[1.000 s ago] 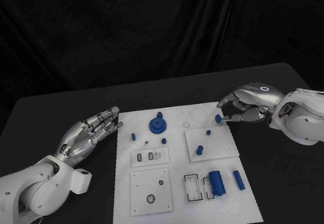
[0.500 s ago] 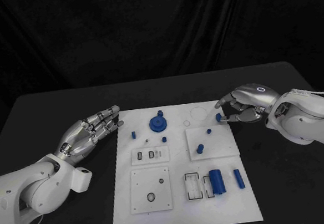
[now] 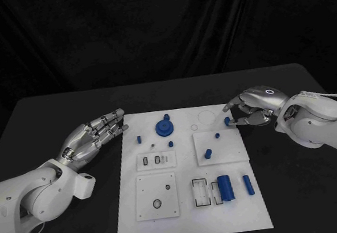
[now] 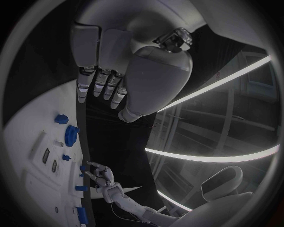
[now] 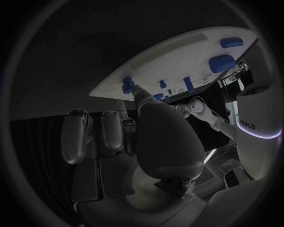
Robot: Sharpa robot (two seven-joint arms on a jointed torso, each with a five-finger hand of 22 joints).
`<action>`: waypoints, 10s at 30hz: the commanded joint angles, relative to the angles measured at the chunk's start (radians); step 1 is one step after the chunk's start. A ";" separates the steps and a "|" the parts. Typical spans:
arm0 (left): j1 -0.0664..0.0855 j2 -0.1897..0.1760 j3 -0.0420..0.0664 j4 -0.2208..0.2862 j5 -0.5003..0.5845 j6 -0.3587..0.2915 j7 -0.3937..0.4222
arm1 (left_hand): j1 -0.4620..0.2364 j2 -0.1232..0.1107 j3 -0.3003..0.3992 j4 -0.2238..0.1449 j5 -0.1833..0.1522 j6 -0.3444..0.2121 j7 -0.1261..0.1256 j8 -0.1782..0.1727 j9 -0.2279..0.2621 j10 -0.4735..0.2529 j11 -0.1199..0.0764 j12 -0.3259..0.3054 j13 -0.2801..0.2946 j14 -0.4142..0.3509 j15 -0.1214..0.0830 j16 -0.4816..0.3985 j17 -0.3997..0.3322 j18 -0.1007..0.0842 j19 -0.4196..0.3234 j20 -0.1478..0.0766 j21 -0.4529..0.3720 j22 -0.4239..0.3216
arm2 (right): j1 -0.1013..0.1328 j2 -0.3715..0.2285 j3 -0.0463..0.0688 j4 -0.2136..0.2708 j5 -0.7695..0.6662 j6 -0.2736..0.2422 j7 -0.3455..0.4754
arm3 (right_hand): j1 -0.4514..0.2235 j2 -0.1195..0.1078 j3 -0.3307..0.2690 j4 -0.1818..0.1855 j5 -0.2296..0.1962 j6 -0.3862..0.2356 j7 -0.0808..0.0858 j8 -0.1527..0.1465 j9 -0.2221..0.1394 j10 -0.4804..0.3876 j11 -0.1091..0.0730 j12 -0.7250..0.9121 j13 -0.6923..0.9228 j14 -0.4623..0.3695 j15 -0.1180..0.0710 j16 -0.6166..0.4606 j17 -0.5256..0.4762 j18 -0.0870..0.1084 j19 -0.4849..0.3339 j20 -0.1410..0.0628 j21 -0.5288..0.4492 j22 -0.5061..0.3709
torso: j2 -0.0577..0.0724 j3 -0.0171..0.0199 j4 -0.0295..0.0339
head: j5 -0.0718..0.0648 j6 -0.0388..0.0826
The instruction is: Assemble the parts on the task board
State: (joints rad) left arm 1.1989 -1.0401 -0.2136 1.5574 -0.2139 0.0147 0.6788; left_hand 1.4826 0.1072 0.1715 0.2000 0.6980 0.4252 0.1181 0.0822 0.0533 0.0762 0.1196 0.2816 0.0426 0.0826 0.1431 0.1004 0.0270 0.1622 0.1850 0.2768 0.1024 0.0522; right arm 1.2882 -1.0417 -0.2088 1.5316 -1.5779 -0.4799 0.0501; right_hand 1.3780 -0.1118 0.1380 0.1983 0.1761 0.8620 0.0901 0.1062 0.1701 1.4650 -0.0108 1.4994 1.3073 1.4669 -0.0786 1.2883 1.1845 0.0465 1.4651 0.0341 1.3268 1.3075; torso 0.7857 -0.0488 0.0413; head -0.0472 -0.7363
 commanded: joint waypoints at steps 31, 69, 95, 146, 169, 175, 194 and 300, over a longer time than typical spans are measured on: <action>-0.002 0.001 0.001 0.001 0.001 0.012 0.203 | -0.004 0.010 0.005 -0.006 -0.003 0.002 0.006 0.007 0.001 0.000 0.008 0.005 0.000 0.003 0.004 0.005 0.001 0.019 0.008 0.000 0.006 0.001 | -0.016 0.019 0.000 -0.024 -0.002 0.029 -0.025 | 0.031 -0.001 0.001 -0.021 0.006 0.047 -0.002 0.025 0.022 0.048 -0.004 -0.007 0.166 0.039 -0.004 -0.013 -0.018 0.016 0.010 -0.007 -0.013 0.136 | 0.000 -0.0011 0.0000 | 0.005 -0.003; -0.003 0.004 0.001 -0.004 0.001 0.016 0.198 | -0.005 0.012 0.007 -0.007 -0.003 0.001 0.006 0.007 0.001 -0.001 0.008 0.005 0.000 0.003 0.005 0.005 0.001 0.019 0.008 0.001 0.006 0.001 | -0.025 0.037 0.000 -0.018 0.048 -0.069 -0.051 | 0.033 0.049 0.008 -0.032 0.053 0.156 -0.019 0.101 0.127 0.052 -0.003 0.000 0.172 0.042 -0.003 -0.008 -0.024 0.015 0.016 -0.009 -0.015 0.142 | -0.001 -0.0007 0.0000 | 0.012 -0.005; -0.003 -0.018 0.001 0.015 0.001 0.005 0.197 | -0.006 0.013 0.009 -0.008 -0.003 0.004 0.006 0.007 0.001 0.000 0.008 0.010 0.000 0.004 0.004 0.006 0.001 0.019 0.009 0.001 0.006 0.001 | -0.020 0.071 0.001 0.187 0.047 -0.108 -0.046 | 0.031 0.036 0.035 -0.069 0.253 0.135 -0.013 0.094 0.188 0.058 0.004 0.010 0.182 0.046 0.001 0.019 0.000 0.010 0.025 -0.004 0.001 0.156 | 0.000 -0.0032 -0.0012 | 0.029 -0.029; -0.004 0.003 0.001 0.006 0.001 0.014 0.187 | -0.007 0.014 0.011 -0.008 -0.003 0.001 0.007 0.007 0.001 -0.001 0.009 0.009 0.000 0.003 0.004 0.005 0.001 0.019 0.008 0.001 0.006 0.001 | -0.110 0.348 0.001 0.041 -0.036 -0.020 -0.068 | 0.013 0.025 0.047 -0.077 0.234 0.115 0.002 0.074 0.197 0.051 0.018 0.004 0.173 0.049 0.013 0.039 0.017 0.008 0.029 0.004 0.010 0.164 | -0.001 -0.0016 -0.0043 | 0.045 -0.041; -0.004 0.008 0.001 0.002 0.001 0.015 0.186 | -0.008 0.017 0.014 -0.009 -0.002 -0.001 0.007 0.007 0.000 -0.002 0.009 0.009 0.000 0.002 0.005 0.005 0.001 0.019 0.008 0.001 0.006 0.001 | -0.111 0.349 0.001 0.040 -0.037 0.019 -0.072 | -0.022 -0.007 0.025 -0.087 0.003 -0.070 0.017 -0.042 0.136 0.038 0.013 -0.007 0.155 0.044 0.010 0.053 0.020 0.013 0.022 0.006 -0.010 0.166 | -0.001 -0.0018 -0.0061 | 0.048 -0.048; -0.004 0.006 0.001 0.006 0.001 0.007 0.192 | -0.008 0.017 0.015 -0.009 -0.003 0.000 0.007 0.007 0.000 -0.002 0.009 0.009 0.000 0.002 0.004 0.005 0.001 0.019 0.006 0.001 0.005 0.000 | -0.111 0.332 0.001 0.051 -0.037 -0.029 -0.048 | -0.026 -0.032 -0.002 -0.038 -0.069 -0.127 0.014 -0.040 0.097 0.037 0.010 -0.009 0.152 0.044 0.009 0.054 0.018 0.013 0.023 0.004 -0.012 0.168 | -0.001 -0.0018 -0.0054 | 0.054 -0.039; 0.011 -0.052 0.002 0.098 -0.078 -0.205 0.211 | -0.010 -0.031 0.036 -0.039 -0.090 0.030 0.013 0.017 0.003 0.050 0.062 0.160 0.018 0.099 0.038 0.131 0.022 0.011 0.069 0.013 0.045 0.016 | -0.011 0.180 0.002 0.200 -0.032 -0.257 0.044 | -0.009 -0.123 -0.103 0.099 -0.124 -0.254 0.002 -0.046 0.011 0.025 0.001 -0.021 0.135 0.041 0.001 0.058 0.018 0.017 0.015 -0.004 -0.039 0.166 | -0.012 -0.0003 -0.0023 | 0.069 -0.011; 0.163 0.459 0.002 -0.193 -0.778 0.309 -1.205 | -0.415 0.060 -0.319 0.038 -0.598 0.483 -0.057 0.475 0.638 1.495 -0.119 1.289 1.528 1.488 -0.185 1.470 1.544 -0.122 1.252 -0.204 1.407 1.385 | -0.006 0.038 0.001 0.115 0.064 -0.227 0.105 | 0.056 0.077 -0.023 0.059 0.093 0.005 0.023 0.044 0.003 0.062 0.022 0.026 0.197 0.046 0.018 0.077 0.044 0.013 0.026 0.011 -0.036 0.182 | -0.141 0.0963 -0.0756 | 0.109 -0.136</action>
State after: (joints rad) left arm 1.3640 -0.5847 -0.2125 1.3653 -0.9930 0.3137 -0.5534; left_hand 1.0699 0.1648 -0.1522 0.2372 0.0966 0.9046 0.0612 0.5570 0.6918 1.4664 0.0054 1.5673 1.3076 1.4669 -0.0377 1.5717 1.3076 0.0372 1.4423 0.0729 1.5156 1.3076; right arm 1.2847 -1.0040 -0.2085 1.6464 -1.5170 -0.7034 0.1685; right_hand 1.4328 -0.0458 0.1131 0.2619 0.2634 0.8593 0.1126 0.1519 0.1741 1.4668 0.0019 1.5230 1.3079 1.4635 -0.0678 1.3599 1.2274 0.0467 1.4686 0.0376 1.2847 1.3076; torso 0.6457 0.0471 -0.0355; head 0.0638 -0.8726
